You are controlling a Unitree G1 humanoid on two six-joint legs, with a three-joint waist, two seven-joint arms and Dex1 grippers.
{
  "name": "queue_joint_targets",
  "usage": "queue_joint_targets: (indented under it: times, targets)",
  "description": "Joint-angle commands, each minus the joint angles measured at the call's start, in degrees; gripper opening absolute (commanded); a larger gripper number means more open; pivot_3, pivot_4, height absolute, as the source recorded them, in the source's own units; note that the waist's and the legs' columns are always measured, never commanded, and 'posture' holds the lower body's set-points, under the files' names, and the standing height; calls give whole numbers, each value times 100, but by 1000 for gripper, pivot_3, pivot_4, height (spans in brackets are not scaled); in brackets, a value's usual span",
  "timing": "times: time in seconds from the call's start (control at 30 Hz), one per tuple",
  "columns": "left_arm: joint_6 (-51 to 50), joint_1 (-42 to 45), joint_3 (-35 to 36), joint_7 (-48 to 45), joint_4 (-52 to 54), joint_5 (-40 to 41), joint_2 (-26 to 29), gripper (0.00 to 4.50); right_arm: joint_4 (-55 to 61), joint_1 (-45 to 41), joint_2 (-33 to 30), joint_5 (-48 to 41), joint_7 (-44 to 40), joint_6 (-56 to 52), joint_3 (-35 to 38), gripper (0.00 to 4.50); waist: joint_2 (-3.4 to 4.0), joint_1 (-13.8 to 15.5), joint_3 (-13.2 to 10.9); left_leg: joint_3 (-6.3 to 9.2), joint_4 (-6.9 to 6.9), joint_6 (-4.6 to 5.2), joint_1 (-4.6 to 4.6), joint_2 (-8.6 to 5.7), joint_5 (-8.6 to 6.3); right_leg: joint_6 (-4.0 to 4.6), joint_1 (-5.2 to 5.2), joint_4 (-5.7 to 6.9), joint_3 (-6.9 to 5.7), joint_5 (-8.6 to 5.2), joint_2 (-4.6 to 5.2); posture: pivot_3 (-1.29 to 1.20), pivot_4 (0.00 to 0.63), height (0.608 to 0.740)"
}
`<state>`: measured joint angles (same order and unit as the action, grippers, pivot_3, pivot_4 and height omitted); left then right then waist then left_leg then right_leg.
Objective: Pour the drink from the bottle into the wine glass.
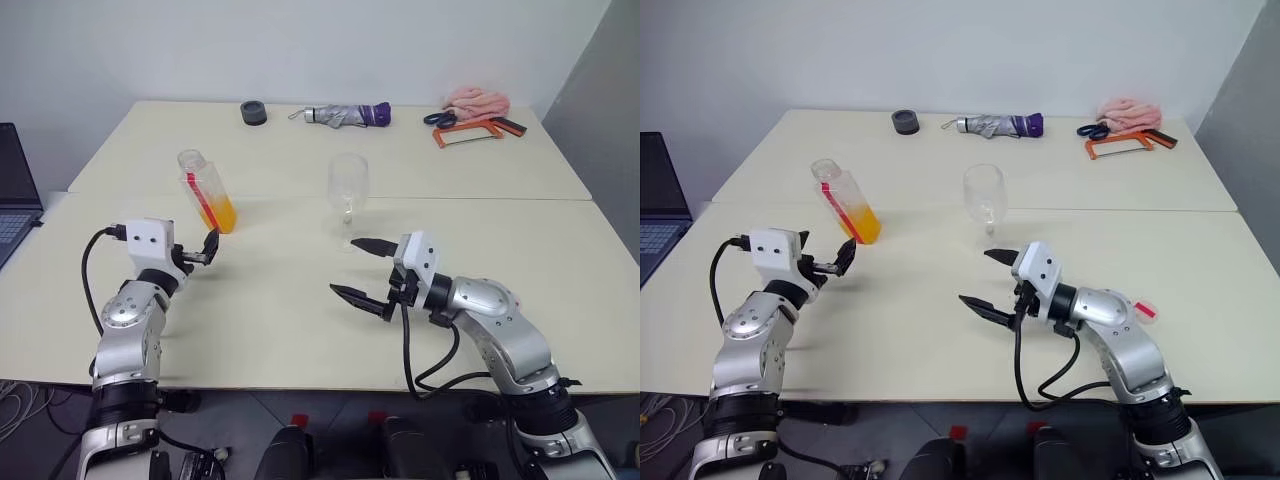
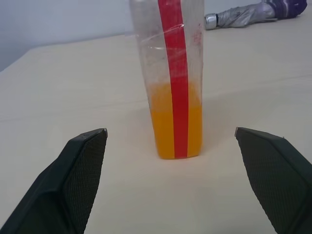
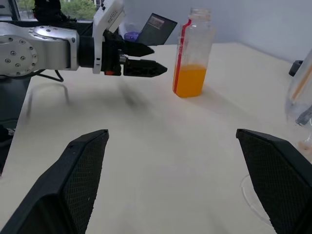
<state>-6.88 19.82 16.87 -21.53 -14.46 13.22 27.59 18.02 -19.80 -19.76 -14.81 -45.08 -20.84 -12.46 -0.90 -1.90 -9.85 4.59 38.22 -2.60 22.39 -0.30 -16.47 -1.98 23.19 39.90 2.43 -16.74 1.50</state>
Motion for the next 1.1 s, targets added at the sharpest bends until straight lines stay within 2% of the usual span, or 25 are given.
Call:
queue_joint_targets:
  times: [0.03,0.57,1.1]
  targets:
    - [5,283,90,-134,-164,96,167,4500,347,-157,-20,-96,20,-79,-26,4465,0,0,0,0,0,0,0,0,0,0,0,0,-1,0,0,0,150,740]
    - [300,1106,-9,-322,-1294,-48,363,4500,662,-418,95,-747,145,-866,53,4465,-2,0,1,3,2,0,2,-2,0,0,1,0,-4,0,-1,0,150,740]
    - [652,1985,-170,-648,-2502,-193,491,4500,680,-602,109,-766,217,-913,-4,4465,-4,-2,2,2,5,-1,4,-8,0,0,2,0,-7,0,-3,0,150,740]
